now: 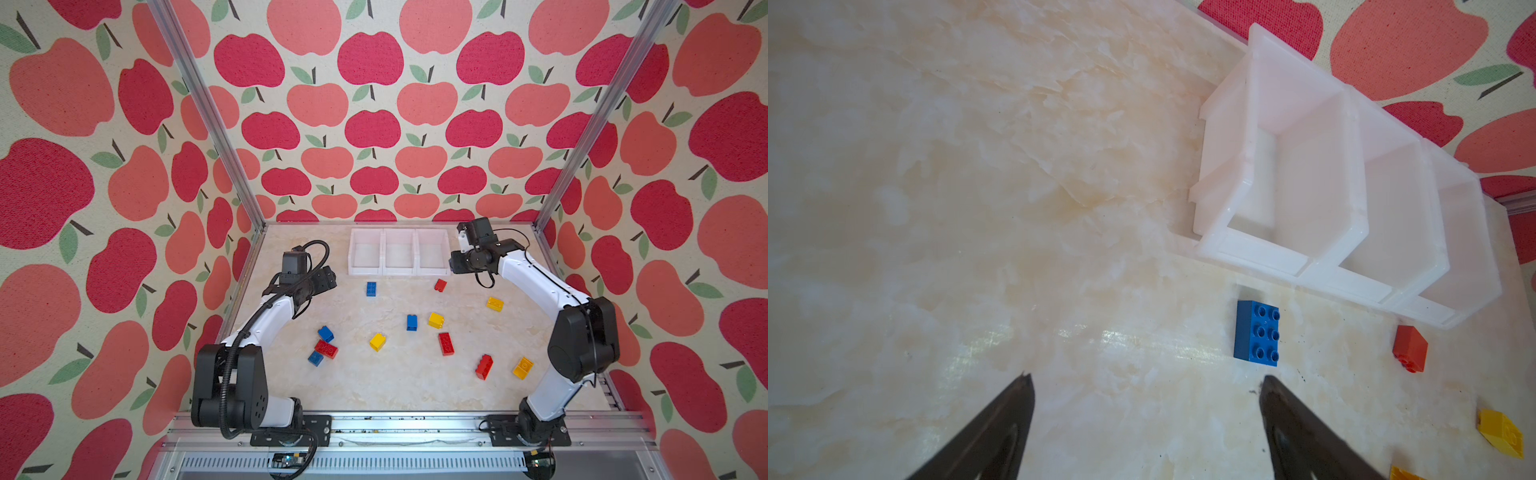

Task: Sort the legos into containers by color
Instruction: 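Carry the blue brick to the middle bin compartment and release it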

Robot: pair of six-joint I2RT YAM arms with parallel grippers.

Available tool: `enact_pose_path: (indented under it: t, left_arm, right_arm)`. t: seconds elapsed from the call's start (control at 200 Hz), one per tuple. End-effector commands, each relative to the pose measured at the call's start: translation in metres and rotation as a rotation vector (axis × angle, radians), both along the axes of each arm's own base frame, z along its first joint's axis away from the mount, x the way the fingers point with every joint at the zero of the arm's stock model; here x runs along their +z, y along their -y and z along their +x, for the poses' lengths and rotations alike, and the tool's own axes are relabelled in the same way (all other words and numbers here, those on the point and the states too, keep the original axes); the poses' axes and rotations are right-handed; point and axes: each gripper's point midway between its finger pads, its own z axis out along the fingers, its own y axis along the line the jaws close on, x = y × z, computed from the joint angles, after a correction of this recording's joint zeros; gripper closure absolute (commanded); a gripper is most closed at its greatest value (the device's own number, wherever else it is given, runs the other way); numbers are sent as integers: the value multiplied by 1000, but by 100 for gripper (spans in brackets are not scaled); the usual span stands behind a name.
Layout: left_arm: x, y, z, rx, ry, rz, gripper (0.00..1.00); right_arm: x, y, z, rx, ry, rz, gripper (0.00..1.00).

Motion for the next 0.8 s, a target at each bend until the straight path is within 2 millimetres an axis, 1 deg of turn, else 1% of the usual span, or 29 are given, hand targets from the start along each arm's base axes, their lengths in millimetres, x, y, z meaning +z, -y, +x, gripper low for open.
enact_pose_path:
  t: [0.0, 0.09, 0.21, 0.245, 0.305, 0.335, 0.385, 0.475, 0.57, 0.725, 0.795]
  left_arm:
    - [4, 1, -4, -3, 14, -19, 13]
    - [4, 0, -5, -1, 13, -17, 13]
    - [5, 0, -8, -1, 14, -17, 13]
    - [5, 0, -9, -1, 14, -17, 13]
    - [5, 0, -9, -1, 14, -17, 13]
    - [5, 1, -10, -3, 13, -20, 13]
    - [5, 1, -10, -2, 12, -22, 13]
    - [5, 2, -11, -5, 13, -24, 13]
    - [6, 3, -11, -9, 15, -26, 13]
    - [7, 4, -11, -13, 17, -27, 13]
    - [7, 4, -11, -14, 17, -28, 13]
  right_arm:
    - [3, -41, 7, 51, 0, 57, 84]
    - [3, -73, 11, 104, 4, 71, 84]
    - [-1, -110, 17, 159, 11, 74, 84]
    - [-1, -119, 20, 166, 18, 76, 84]
    - [-8, -133, 25, 178, 22, 77, 84]
    - [-8, -139, 27, 184, 30, 82, 84]
    - [-13, -147, 33, 186, 34, 81, 84]
    - [-23, -154, 45, 174, 40, 73, 85]
    - [-34, -158, 57, 164, 47, 59, 85]
    - [-50, -164, 67, 162, 31, 42, 84]
    - [-53, -165, 69, 161, 24, 37, 78]
